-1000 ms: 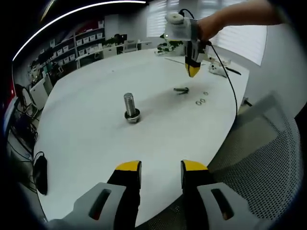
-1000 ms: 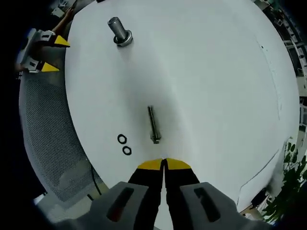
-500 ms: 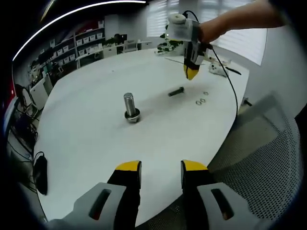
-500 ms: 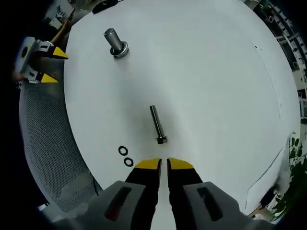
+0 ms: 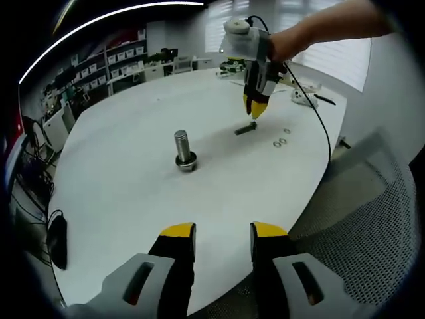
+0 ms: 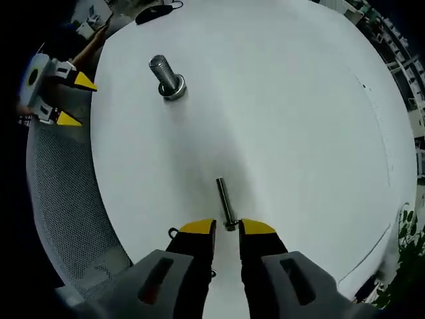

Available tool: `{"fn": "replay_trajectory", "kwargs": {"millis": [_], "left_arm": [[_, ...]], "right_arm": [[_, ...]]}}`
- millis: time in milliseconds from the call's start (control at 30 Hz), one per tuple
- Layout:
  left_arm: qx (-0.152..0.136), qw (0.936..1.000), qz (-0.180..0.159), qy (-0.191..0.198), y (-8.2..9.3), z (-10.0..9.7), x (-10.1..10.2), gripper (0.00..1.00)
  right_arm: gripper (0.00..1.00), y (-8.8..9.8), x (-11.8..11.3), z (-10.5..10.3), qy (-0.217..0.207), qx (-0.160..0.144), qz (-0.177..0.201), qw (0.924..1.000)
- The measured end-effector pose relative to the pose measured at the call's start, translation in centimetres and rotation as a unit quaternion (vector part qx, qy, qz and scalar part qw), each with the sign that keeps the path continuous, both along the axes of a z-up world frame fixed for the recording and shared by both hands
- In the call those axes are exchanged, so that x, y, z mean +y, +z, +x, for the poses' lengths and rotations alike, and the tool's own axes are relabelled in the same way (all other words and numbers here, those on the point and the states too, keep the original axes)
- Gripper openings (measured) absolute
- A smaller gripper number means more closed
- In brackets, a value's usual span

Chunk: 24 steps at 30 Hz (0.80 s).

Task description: Place the washer onto the threaded stud by aligning its center hole with the stud, sliding it down to the base, and recovering from edge contact or off-axis alignment until the washer reaches the visible bottom stop.

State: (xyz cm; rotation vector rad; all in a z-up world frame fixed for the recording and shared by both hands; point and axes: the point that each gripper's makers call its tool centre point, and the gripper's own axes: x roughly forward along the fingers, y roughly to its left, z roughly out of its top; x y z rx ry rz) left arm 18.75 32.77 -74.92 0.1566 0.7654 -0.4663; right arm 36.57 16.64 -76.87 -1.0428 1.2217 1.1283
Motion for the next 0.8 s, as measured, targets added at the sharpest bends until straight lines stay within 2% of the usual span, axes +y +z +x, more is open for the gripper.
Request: {"fn": "replay_trajectory", "kwargs": {"millis": [233, 400, 800], "left_arm": [[-0.002, 1.0000, 0.001, 0.002, 0.1, 0.1, 0.1, 0.31], [-0.002, 1.0000, 0.001, 0.005, 0.1, 0.1, 0.2, 0.31], [-0.003, 1.0000, 0.003, 0.004, 0.1, 0.1, 0.1, 0.31]], "right_arm": [[0.18, -0.5, 1.3, 0.1, 0.018, -0.002, 0.002, 0.9998], [0.19, -1.5, 2.1, -0.1, 0.032, 0.003, -0.005, 0.9995], [0.17, -3.1, 2.8, -0.1, 0.035, 0.014, -0.006, 0.9993]]}}
